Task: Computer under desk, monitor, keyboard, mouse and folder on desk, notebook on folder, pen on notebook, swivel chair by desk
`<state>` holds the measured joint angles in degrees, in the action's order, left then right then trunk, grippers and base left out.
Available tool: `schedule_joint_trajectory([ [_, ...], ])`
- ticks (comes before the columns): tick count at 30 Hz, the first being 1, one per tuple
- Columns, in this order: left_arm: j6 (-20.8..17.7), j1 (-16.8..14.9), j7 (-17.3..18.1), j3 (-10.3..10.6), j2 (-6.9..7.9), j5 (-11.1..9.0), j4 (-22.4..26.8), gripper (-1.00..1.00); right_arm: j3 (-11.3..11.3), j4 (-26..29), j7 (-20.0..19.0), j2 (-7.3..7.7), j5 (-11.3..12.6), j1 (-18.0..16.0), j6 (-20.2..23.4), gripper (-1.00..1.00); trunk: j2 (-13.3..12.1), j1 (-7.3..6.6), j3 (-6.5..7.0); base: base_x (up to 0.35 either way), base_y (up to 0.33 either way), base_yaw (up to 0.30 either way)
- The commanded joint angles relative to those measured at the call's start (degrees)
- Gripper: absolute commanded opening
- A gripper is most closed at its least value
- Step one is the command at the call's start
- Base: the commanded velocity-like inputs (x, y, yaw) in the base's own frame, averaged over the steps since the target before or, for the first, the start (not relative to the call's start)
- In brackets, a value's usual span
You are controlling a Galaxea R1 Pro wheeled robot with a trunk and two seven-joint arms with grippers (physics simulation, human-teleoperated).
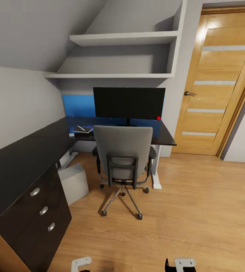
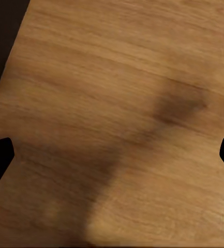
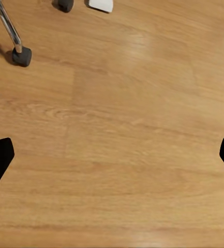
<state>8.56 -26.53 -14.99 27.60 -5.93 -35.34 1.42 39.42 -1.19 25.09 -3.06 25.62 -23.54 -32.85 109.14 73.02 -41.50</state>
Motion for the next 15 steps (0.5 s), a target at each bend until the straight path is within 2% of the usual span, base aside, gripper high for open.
schedule_joint_trajectory([
  [1,1.4,0.3,-0.2,0.5,0.09,-0.4,0.0,1.0,0.5,-0.1,0.1,-0.05,0.4,0.0,-0.2,1.0,-0.4,-0.23,0.13,0.0,0.0,0.0],
  [2,4.4,1.3,-0.2,0.6,0.58,-0.4,0.0,1.0,0.5,-0.1,0.1,-0.08,0.4,0.0,-0.2,1.0,-0.8,-0.45,0.31,0.0,0.0,0.0],
  [3,5.7,2.1,-0.2,0.6,1.16,-0.4,0.0,1.0,0.5,-0.1,0.1,-0.09,0.4,0.0,-0.2,1.0,-1.2,-0.67,0.49,0.0,0.0,0.0],
  [9,8.3,6.0,-0.1,0.7,4.13,-0.4,0.0,1.0,0.5,-0.1,0.1,-0.05,0.4,0.0,-0.2,1.0,-3.6,-1.99,1.57,0.0,0.0,0.0],
  [13,9.8,8.1,-0.1,0.7,4.78,-0.4,0.0,1.0,0.5,-0.1,0.1,-0.08,0.4,0.0,-0.2,1.0,-5.2,-2.87,2.28,0.0,0.0,0.0],
  [15,12.0,9.8,-0.1,0.7,5.0,-0.3,0.0,1.0,0.5,-0.1,0.1,-0.09,0.4,0.0,-0.2,1.0,-6.0,-3.31,2.64,0.0,0.0,0.0],
])
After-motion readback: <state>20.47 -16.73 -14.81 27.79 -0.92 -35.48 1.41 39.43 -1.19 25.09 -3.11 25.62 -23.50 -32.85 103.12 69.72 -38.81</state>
